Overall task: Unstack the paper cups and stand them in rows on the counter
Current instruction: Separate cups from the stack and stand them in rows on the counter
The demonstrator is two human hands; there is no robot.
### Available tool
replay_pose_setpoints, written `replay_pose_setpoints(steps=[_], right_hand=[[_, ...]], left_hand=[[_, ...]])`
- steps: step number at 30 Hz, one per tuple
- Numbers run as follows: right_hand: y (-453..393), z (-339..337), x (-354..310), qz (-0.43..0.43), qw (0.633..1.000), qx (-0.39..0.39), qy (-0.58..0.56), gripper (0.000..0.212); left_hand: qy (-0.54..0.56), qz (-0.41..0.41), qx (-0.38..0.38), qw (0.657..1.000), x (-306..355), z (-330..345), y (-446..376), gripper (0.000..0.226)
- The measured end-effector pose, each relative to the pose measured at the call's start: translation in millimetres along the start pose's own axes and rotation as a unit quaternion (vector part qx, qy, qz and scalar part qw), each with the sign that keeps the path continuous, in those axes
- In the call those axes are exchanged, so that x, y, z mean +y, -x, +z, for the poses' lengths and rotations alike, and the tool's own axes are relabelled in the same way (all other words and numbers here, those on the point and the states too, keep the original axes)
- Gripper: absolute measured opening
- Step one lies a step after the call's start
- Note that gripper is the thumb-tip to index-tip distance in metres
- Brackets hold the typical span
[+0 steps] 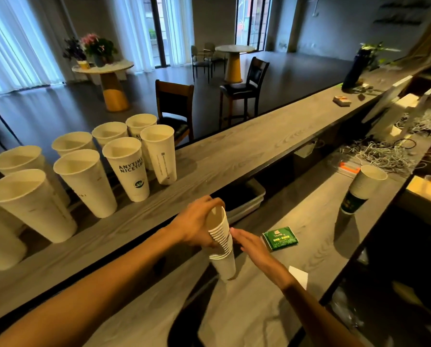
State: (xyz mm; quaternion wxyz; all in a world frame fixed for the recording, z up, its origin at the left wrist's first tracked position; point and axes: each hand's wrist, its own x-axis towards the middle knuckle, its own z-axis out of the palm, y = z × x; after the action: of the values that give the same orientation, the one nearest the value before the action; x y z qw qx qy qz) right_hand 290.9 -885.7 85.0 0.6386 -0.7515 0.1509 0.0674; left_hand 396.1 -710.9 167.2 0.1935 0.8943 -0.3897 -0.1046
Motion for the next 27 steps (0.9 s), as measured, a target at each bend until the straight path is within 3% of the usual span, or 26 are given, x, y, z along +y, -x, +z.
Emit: replay_pose_setpoints(steps=[6, 9, 11, 15, 18, 20, 24, 27], right_hand=[[38, 4, -35, -0.018, 0.997, 0.039, 0.058, 0.046], [69, 8, -60, -0.022, 0.993, 0.047, 0.103, 0.037], [92, 32, -74, -0.035, 0.987, 0.046, 0.152, 0.053], [120, 91, -88, -0.062, 0.972, 0.065, 0.217, 0.107], [137, 154, -108, -0.075, 0.969, 0.058, 0.230, 0.109], [149, 190, -128, -0.068, 0.969, 0.040, 0.234, 0.105], [160, 260, -167, -0.139, 0.966, -0.034, 0.217, 0.115], [162, 319, -198, -0.181, 0.954, -0.109, 0.213, 0.108]], left_hand=[[0.162, -0.008, 0.134, 0.978, -4, -76, 63, 0.094], [0.205, 0.002, 0.190, 0.960, -6, -98, 107, 0.093], [0.243, 0.011, 0.233, 0.942, -17, -105, 154, 0.092], [0.326, 0.004, 0.294, 0.899, -39, -111, 235, 0.091], [0.357, -0.018, 0.346, 0.868, -64, -125, 298, 0.093], [0.392, -0.043, 0.400, 0.827, -71, -133, 330, 0.092], [0.496, -0.082, 0.507, 0.700, -77, -153, 392, 0.100], [0.534, -0.108, 0.525, 0.653, -95, -162, 438, 0.110]])
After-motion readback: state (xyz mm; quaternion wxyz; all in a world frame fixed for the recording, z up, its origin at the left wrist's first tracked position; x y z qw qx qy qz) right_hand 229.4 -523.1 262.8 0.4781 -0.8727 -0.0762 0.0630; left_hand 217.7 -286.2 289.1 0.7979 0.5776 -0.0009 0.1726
